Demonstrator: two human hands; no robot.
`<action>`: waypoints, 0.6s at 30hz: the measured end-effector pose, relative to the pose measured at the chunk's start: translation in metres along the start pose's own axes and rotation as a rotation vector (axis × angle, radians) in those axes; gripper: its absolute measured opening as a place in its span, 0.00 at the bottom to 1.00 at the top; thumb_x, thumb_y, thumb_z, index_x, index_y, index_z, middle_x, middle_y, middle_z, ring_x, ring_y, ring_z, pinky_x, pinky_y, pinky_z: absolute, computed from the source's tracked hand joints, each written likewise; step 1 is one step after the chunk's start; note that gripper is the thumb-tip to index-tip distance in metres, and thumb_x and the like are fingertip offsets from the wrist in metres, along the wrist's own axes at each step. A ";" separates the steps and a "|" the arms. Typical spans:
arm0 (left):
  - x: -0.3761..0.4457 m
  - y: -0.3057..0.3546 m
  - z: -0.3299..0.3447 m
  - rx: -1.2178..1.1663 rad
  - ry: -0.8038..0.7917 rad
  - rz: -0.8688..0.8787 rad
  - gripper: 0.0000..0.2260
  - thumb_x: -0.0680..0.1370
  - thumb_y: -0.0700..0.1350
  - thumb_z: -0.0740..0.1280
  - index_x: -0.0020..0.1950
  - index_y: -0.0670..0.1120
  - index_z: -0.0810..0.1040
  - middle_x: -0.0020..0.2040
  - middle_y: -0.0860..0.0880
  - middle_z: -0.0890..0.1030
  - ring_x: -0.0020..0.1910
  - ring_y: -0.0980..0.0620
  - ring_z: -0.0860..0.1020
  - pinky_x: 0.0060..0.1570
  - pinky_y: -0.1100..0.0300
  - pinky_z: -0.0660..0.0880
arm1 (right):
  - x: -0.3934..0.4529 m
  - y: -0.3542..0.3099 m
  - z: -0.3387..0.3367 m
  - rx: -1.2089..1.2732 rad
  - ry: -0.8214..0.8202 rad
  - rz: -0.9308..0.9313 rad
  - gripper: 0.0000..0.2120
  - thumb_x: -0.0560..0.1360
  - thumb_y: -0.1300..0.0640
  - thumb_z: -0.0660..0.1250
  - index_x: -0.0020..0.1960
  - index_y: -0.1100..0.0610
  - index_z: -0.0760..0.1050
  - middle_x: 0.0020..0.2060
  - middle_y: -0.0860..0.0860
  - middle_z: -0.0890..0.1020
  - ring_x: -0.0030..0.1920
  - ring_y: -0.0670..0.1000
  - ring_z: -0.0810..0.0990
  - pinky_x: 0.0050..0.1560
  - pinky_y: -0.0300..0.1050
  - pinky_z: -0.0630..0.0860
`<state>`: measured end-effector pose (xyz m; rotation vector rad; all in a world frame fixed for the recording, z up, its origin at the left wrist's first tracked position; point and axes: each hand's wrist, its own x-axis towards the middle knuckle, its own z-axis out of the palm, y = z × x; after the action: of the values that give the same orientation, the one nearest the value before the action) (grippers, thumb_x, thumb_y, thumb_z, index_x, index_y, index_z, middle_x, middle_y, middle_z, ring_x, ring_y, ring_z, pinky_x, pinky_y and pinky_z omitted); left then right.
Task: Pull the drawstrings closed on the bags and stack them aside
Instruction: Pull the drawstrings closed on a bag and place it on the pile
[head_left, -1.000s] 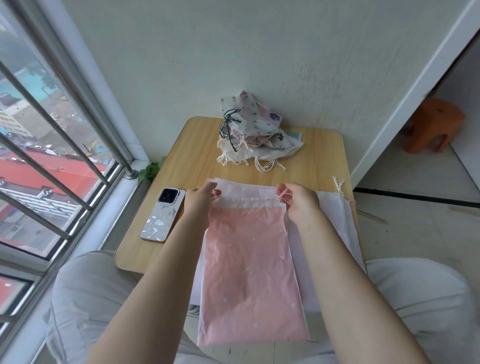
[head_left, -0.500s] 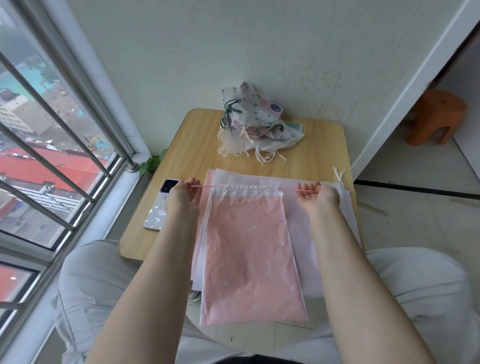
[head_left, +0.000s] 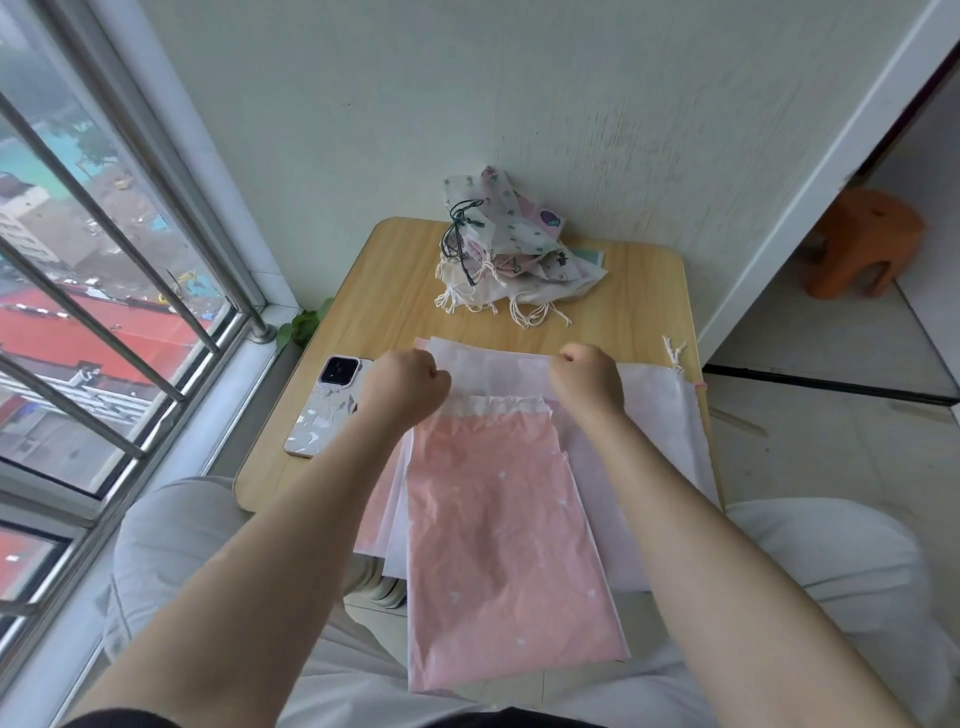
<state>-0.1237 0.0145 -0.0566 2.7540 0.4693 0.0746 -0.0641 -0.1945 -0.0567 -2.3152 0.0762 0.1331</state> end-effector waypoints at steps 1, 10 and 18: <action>0.000 -0.005 0.000 0.061 -0.002 0.000 0.13 0.75 0.47 0.60 0.34 0.40 0.73 0.31 0.46 0.71 0.30 0.46 0.69 0.28 0.62 0.61 | 0.000 0.002 -0.004 -0.139 0.035 -0.057 0.10 0.70 0.62 0.57 0.31 0.56 0.63 0.27 0.51 0.65 0.30 0.53 0.60 0.31 0.44 0.54; -0.004 -0.005 0.005 0.152 -0.033 -0.016 0.22 0.78 0.52 0.58 0.27 0.44 0.61 0.26 0.49 0.61 0.24 0.49 0.60 0.27 0.62 0.53 | 0.007 0.005 -0.005 -0.670 -0.197 -0.229 0.16 0.75 0.50 0.56 0.31 0.56 0.66 0.30 0.50 0.71 0.37 0.55 0.72 0.42 0.45 0.66; -0.008 -0.011 0.013 0.143 -0.081 -0.177 0.11 0.74 0.42 0.61 0.30 0.43 0.70 0.30 0.47 0.70 0.26 0.50 0.67 0.26 0.64 0.60 | 0.010 0.021 -0.005 -0.593 -0.025 -0.212 0.09 0.73 0.61 0.60 0.37 0.62 0.76 0.36 0.56 0.76 0.38 0.57 0.70 0.38 0.43 0.63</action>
<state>-0.1334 0.0168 -0.0728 2.8267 0.7190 -0.1178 -0.0558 -0.2124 -0.0696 -2.8919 -0.2538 0.0834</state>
